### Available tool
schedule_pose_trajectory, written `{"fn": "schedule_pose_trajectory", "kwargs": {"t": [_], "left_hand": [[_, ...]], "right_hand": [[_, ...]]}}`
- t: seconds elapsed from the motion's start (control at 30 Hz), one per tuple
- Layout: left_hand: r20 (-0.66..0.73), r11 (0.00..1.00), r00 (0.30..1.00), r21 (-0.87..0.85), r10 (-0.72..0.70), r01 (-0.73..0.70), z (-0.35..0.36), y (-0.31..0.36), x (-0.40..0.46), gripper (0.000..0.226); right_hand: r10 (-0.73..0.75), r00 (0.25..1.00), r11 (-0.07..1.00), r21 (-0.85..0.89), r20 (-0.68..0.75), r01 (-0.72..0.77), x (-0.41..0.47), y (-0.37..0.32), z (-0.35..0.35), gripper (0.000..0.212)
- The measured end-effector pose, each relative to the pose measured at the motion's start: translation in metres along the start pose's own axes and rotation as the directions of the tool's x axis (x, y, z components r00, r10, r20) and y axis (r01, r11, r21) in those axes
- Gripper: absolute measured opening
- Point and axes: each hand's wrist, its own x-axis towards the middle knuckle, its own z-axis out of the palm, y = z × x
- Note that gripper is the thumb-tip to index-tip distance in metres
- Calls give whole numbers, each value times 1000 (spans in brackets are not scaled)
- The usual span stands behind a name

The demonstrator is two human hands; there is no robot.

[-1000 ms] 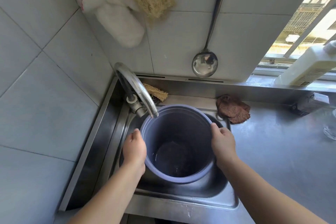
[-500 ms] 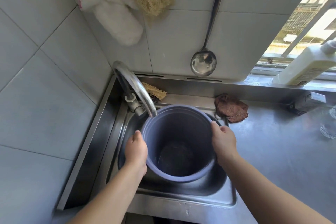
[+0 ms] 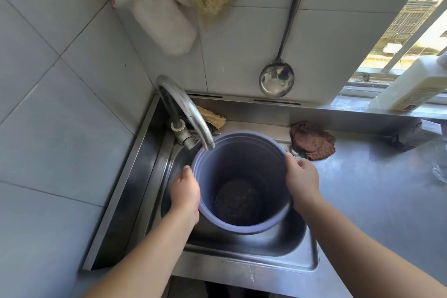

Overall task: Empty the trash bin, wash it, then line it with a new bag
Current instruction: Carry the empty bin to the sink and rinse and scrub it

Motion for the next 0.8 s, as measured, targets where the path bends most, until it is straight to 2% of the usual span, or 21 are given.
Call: {"fn": "schedule_pose_trajectory", "kwargs": {"t": [0.17,0.4,0.63,0.8], "left_hand": [[-21,999,999,-38,33,-34,-18,1,5,37],[81,1000,997,-7,-12,12,14,0,-7,41],[-2,1000,1000,-24,18,-18,-5,7,11,41],[51,1000,999,-18,-6,7,6,-5,2,42]], "right_hand": [[-20,999,999,46,37,18,-13,0,11,43],[67,998,998,18,-13,-67,10,7,-17,42],[23,998,998,51,51,-25,1,-1,13,44],[78,997,997,26,22,-79,8,18,-5,44]]}}
